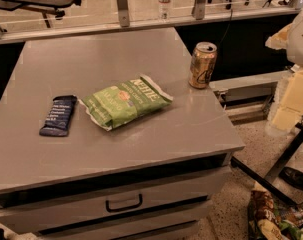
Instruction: Pick orange can
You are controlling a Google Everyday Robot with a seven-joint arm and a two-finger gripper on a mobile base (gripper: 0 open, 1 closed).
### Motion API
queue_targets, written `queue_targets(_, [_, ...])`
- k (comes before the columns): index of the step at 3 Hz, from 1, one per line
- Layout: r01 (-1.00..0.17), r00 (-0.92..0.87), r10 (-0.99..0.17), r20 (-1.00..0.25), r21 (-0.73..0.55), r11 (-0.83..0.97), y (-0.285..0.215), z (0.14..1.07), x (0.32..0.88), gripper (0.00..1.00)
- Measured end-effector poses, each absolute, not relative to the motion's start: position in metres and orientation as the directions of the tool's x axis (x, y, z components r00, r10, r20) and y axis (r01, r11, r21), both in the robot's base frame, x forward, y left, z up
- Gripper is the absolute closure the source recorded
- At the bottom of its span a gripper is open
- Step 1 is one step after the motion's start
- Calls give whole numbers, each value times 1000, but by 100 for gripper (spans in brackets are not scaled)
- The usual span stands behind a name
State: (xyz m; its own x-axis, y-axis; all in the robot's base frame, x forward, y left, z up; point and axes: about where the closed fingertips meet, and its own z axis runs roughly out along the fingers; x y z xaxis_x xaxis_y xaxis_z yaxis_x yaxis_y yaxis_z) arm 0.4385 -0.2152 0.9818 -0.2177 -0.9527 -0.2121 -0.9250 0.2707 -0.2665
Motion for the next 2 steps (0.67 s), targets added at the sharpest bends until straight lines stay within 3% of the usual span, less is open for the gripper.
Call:
queue_targets(1, [-925, -218, -953, -212, -267, 271, -215, 982, 438, 0])
queue_targets(2, [-909, -198, -928, -317, -294, 294, -211, 974, 481, 0])
